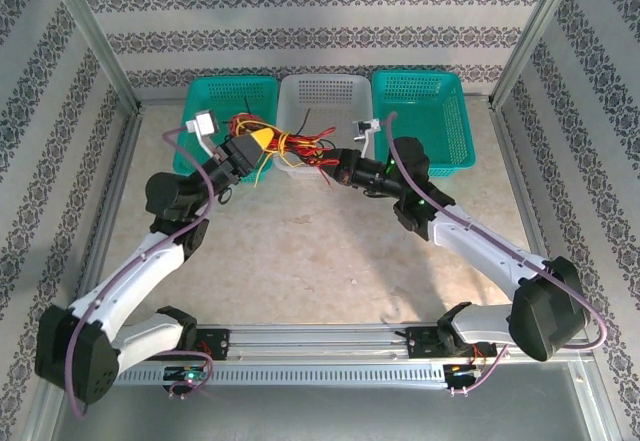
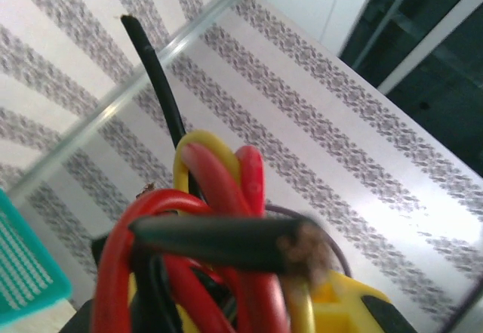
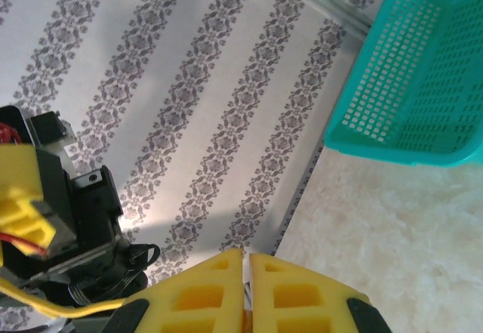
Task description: Untangle the cables
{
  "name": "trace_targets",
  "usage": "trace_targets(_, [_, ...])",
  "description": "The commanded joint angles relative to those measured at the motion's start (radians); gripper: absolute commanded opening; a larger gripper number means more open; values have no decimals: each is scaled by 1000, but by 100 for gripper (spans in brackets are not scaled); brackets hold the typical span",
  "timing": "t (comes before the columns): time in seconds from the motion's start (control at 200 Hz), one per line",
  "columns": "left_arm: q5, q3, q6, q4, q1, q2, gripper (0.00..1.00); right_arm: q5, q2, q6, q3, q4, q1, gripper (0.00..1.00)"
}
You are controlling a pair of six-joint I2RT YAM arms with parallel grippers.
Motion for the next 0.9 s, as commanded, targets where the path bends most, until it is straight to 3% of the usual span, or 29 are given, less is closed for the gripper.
trace_targets(0.0, [-259,-16,214,-142,-7,-115,0,81,-32,-12,-37,12,53,0])
trace_targets(0.13, [-418,-80,306,-290,2,-198,0,152,-68,-62,-22,-21,122,0])
trace_targets(0.42, [-530,-98,382,-503,3,-262,0,245,-90,-201,81,-141,283,0])
trace_targets(0.635, [-517,-92,395,-594,12,-270,0,343,-150,-286,182,-271,300,0])
trace_targets(0.77, [-415,-67,426,-611,23,-237,0,454,-182,-383,306,-448,296,0])
trace_targets(0.894, [-350,-70,425,-588,23,-197,0,463,-169,-440,424,-551,281,0])
